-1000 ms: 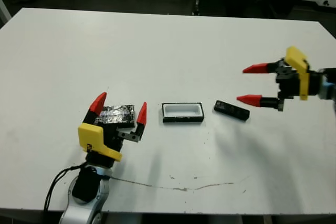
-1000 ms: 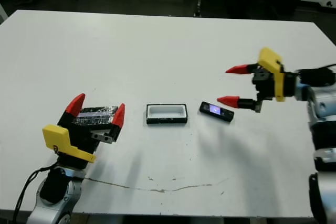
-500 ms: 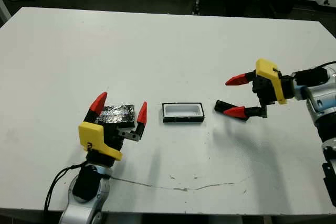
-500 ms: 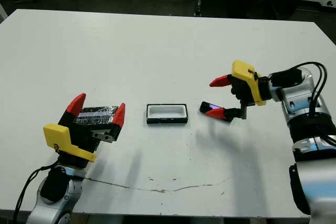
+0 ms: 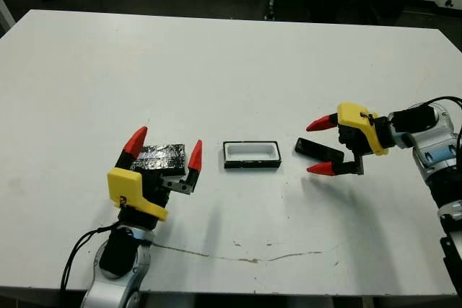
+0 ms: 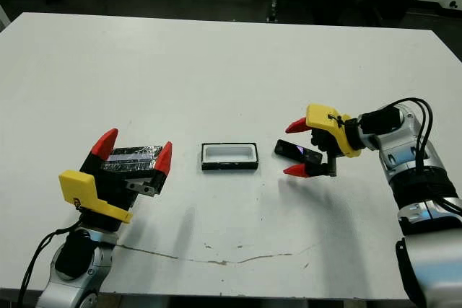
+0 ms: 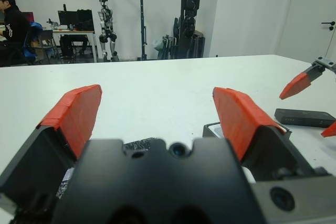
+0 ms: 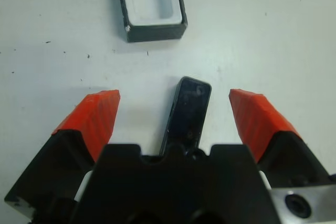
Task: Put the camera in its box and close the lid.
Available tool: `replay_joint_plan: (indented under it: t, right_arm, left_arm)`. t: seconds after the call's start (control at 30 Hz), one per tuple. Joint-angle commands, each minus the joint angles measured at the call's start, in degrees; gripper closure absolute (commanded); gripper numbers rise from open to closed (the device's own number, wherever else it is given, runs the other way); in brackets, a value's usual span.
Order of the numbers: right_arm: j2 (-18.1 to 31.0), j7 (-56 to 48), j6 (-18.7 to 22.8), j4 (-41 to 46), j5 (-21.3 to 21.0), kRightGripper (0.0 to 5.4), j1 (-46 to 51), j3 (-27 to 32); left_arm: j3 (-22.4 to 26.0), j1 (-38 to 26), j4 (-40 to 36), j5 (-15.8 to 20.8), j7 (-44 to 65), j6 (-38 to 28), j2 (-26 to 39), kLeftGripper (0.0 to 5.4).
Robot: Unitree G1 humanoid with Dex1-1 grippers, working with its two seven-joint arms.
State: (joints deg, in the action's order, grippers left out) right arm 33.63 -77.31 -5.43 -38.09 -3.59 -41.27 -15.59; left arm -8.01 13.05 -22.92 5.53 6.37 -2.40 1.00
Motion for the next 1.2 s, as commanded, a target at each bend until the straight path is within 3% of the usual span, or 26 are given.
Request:
replay_joint_plan:
  t: [0.03, 0.2, 0.33, 0.6, 0.77, 1.03, 1.2]
  right_arm:
    - [1.0, 0.0, 2.2, -1.0, -0.4, 0.01, 1.0, 0.0]
    - [1.5, 1.1, 0.6, 0.0, -1.4, 0.01, 1.8, -0.5]
    - [1.1, 0.3, 2.7, -1.0, -1.1, 0.01, 1.4, -0.2]
    - [1.2, 2.2, 2.1, -1.9, -2.3, 0.01, 1.9, -0.4]
    - [0.2, 3.5, 5.7, -3.9, -1.0, 0.01, 2.3, 1.0]
    - [-0.3, 8.1, 6.9, -4.8, -1.4, 0.01, 4.1, 1.2]
    - [-1.3, 12.5, 10.1, -3.3, -0.9, 0.20, 6.1, 2.3]
  left_arm:
    - [0.0, 0.4, -0.1, 0.1, 0.2, 0.1, 0.1, 0.00]
    - [-0.2, 0.5, -0.4, -0.2, 0.1, 0.5, 0.2, 0.00]
    - [-0.1, 0.6, -0.6, 0.4, 0.4, 0.8, 0.2, 0.00]
    - [-0.1, 0.6, -0.5, 0.0, 0.4, 0.8, 0.5, 0.00]
    - [0.0, 0.6, -0.1, 0.6, 0.8, 0.4, 0.5, 0.00]
    - [0.0, 1.0, -0.2, 0.2, 0.4, 0.3, 0.4, 0.00]
    - [-0.1, 1.0, 0.0, -0.1, 0.3, -0.2, 0.2, 0.00]
